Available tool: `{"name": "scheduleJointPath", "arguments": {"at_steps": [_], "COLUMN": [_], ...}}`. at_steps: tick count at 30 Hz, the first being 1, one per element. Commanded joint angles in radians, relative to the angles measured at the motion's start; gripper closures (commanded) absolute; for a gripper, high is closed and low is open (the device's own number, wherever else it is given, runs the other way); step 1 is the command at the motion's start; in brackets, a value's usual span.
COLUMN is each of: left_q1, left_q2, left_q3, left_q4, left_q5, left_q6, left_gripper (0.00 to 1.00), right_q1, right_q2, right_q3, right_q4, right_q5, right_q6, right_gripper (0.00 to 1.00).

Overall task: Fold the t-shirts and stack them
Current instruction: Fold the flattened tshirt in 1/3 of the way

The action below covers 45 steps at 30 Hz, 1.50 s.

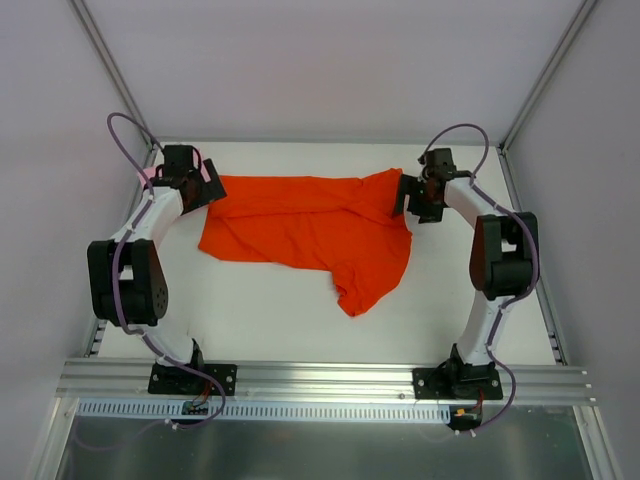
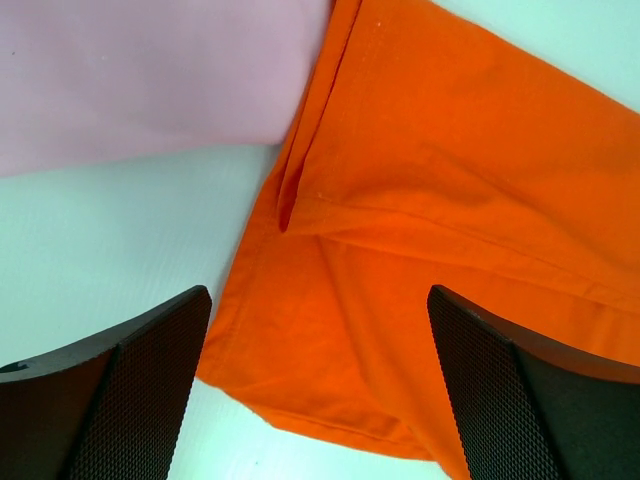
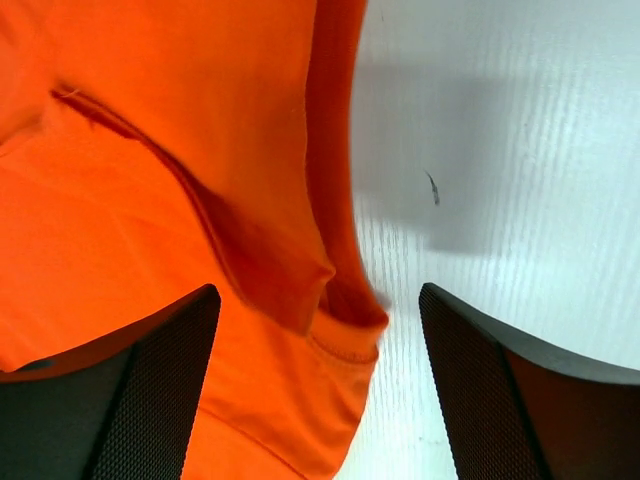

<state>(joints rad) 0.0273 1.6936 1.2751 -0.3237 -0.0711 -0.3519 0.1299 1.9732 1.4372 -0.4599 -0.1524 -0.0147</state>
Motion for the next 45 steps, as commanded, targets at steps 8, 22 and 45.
{"name": "scheduleJointPath", "arguments": {"at_steps": [8, 22, 45], "left_q1": [0.002, 0.003, 0.003], "left_q2": [-0.155, -0.210, -0.232], "left_q3": [-0.112, -0.198, -0.280], "left_q4": [-0.031, -0.035, -0.057], "left_q5": [-0.004, 0.014, -0.047], "left_q6": [0.024, 0.017, -0.028], "left_gripper": [0.09, 0.12, 0.21], "right_q1": [0.008, 0.062, 0.036], "right_q2": [-0.227, -0.212, -0.099], "right_q3": [-0.118, -0.245, -0.184], "right_q4": [-0.072, -0.076, -0.062], "right_q5": [0.016, 0.116, 0.255], "right_q6": [0.105, 0.131, 0.081], "right_gripper": [0.27, 0.40, 0.99]}}
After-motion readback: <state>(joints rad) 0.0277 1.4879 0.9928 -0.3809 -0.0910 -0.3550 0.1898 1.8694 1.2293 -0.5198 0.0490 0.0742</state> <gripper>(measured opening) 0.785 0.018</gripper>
